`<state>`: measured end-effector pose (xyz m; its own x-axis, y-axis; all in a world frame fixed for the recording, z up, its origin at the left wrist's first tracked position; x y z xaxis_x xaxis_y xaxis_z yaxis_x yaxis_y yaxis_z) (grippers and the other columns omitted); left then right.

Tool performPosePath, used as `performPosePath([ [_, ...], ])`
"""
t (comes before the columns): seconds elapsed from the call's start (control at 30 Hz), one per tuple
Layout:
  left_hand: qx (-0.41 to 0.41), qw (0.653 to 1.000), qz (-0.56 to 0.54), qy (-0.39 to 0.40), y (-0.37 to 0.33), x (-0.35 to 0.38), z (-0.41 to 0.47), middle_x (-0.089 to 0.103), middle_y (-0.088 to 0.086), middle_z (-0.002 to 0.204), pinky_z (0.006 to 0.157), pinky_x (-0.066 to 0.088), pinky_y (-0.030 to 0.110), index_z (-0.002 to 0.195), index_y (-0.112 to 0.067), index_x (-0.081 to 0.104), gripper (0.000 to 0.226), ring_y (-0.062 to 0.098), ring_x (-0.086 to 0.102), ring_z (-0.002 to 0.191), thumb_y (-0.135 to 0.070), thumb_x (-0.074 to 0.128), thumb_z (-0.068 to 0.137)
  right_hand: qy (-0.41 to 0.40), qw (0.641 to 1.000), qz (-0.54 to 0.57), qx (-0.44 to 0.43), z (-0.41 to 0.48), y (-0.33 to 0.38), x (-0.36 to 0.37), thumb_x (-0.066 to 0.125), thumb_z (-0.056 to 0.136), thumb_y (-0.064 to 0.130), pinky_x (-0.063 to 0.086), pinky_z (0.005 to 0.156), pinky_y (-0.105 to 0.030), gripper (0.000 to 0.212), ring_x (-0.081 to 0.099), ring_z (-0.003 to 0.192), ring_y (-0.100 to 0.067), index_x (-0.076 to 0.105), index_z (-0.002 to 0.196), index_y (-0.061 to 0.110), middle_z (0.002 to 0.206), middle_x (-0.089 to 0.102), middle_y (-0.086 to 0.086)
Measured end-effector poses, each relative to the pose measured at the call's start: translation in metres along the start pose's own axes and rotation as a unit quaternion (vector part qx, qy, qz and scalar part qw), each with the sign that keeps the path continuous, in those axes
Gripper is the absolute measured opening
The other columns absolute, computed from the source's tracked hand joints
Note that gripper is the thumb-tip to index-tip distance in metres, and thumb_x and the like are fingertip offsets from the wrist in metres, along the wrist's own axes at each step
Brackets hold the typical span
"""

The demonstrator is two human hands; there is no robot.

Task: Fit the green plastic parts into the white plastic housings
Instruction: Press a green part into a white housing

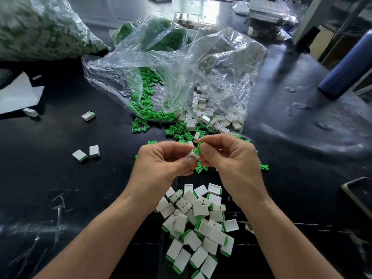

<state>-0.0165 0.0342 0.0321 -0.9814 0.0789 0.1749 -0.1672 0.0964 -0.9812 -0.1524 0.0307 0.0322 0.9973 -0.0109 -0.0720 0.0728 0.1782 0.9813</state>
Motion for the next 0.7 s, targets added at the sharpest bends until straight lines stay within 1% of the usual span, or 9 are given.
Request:
performPosePath([
  [0.2, 0.017, 1.0, 0.01, 0.002, -0.0005, 0.0013, -0.0022, 0.071, 0.005, 0.065, 0.054, 0.054, 0.02, 0.077, -0.009, 0.069, 0.013, 0.012, 0.065, 0.058, -0.001, 0.068, 0.066, -0.003, 1.0, -0.014, -0.004, -0.0002, 0.0007, 0.0002, 0.066, 0.081, 0.005, 0.052, 0.058, -0.017, 0.019, 0.065, 0.059, -0.008, 0.065, 0.078, 0.024, 0.065, 0.069, 0.008],
  [0.27, 0.026, 0.999, 0.024, 0.002, -0.0004, 0.0012, -0.002, 0.071, 0.004, 0.065, 0.054, 0.054, 0.019, 0.076, -0.011, 0.07, 0.013, 0.012, 0.065, 0.058, 0.0, 0.069, 0.068, -0.006, 1.0, -0.021, -0.008, -0.0006, 0.0003, 0.001, 0.066, 0.081, 0.005, 0.052, 0.057, -0.017, 0.02, 0.065, 0.058, -0.007, 0.065, 0.076, 0.024, 0.064, 0.068, 0.008],
  [0.37, 0.04, 0.998, 0.045, -0.007, 0.0006, 0.0003, -0.0026, 0.071, 0.003, 0.065, 0.053, 0.053, 0.019, 0.075, -0.015, 0.07, 0.016, 0.011, 0.066, 0.058, 0.0, 0.069, 0.07, -0.005, 0.999, -0.039, -0.023, -0.0017, 0.0, 0.0025, 0.067, 0.08, 0.004, 0.053, 0.059, -0.019, 0.023, 0.065, 0.06, -0.007, 0.064, 0.075, 0.026, 0.064, 0.067, 0.009],
  [0.5, 0.045, 0.998, 0.036, -0.011, 0.0015, 0.0, -0.0037, 0.071, 0.001, 0.063, 0.052, 0.052, 0.018, 0.074, -0.015, 0.069, 0.014, 0.011, 0.066, 0.056, -0.003, 0.069, 0.067, 0.01, 0.999, -0.036, -0.036, -0.0021, 0.0003, 0.0016, 0.067, 0.08, 0.002, 0.053, 0.06, -0.019, 0.023, 0.066, 0.062, -0.009, 0.065, 0.075, 0.024, 0.066, 0.067, 0.007],
  [0.53, 0.049, 0.998, 0.037, -0.014, 0.0019, 0.0, -0.004, 0.07, 0.001, 0.062, 0.052, 0.052, 0.018, 0.073, -0.016, 0.069, 0.013, 0.011, 0.066, 0.056, -0.005, 0.069, 0.066, 0.013, 0.998, -0.04, -0.039, -0.0018, -0.0002, 0.0011, 0.067, 0.08, 0.001, 0.054, 0.06, -0.021, 0.024, 0.066, 0.062, -0.009, 0.065, 0.074, 0.024, 0.066, 0.067, 0.007],
  [0.6, 0.063, 0.997, 0.052, -0.018, 0.0027, 0.0003, -0.0046, 0.069, 0.0, 0.06, 0.052, 0.052, 0.018, 0.071, -0.019, 0.069, 0.014, 0.01, 0.065, 0.054, -0.007, 0.07, 0.064, 0.018, 0.996, -0.067, -0.049, -0.0014, -0.0011, 0.0009, 0.067, 0.08, 0.001, 0.057, 0.065, -0.032, 0.027, 0.066, 0.066, -0.015, 0.065, 0.073, 0.027, 0.068, 0.066, 0.006],
  [0.63, 0.068, 0.996, 0.06, -0.021, 0.003, 0.0009, -0.005, 0.069, 0.0, 0.058, 0.051, 0.052, 0.018, 0.07, -0.02, 0.069, 0.017, 0.01, 0.064, 0.053, -0.004, 0.071, 0.066, 0.019, 0.995, -0.079, -0.055, -0.0013, -0.0007, 0.0011, 0.068, 0.08, 0.001, 0.057, 0.067, -0.037, 0.029, 0.066, 0.068, -0.018, 0.064, 0.073, 0.029, 0.069, 0.066, 0.006],
  [0.67, 0.071, 0.995, 0.06, -0.024, 0.0033, 0.0014, -0.0051, 0.068, 0.0, 0.057, 0.051, 0.052, 0.017, 0.069, -0.021, 0.069, 0.019, 0.01, 0.064, 0.052, -0.002, 0.071, 0.066, 0.02, 0.995, -0.082, -0.06, -0.0012, -0.0006, 0.001, 0.068, 0.08, 0.001, 0.057, 0.067, -0.038, 0.03, 0.065, 0.068, -0.019, 0.064, 0.073, 0.03, 0.069, 0.066, 0.007],
  [0.7, 0.071, 0.996, 0.049, -0.027, 0.0038, 0.0015, -0.005, 0.068, 0.0, 0.056, 0.05, 0.051, 0.018, 0.068, -0.02, 0.069, 0.018, 0.01, 0.064, 0.051, -0.002, 0.071, 0.065, 0.02, 0.995, -0.075, -0.065, -0.0012, -0.0009, 0.0009, 0.068, 0.08, 0.001, 0.057, 0.065, -0.034, 0.03, 0.066, 0.067, -0.016, 0.064, 0.073, 0.03, 0.068, 0.066, 0.008],
])
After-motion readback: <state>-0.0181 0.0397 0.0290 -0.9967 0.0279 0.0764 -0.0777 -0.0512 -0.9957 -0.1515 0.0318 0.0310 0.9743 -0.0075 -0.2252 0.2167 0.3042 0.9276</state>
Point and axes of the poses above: each hand's wrist, its own z-axis towards the middle knuckle, its own x-axis out of the palm, y = z × x, the point moved 1 cm from there along z, towards the middle knuckle
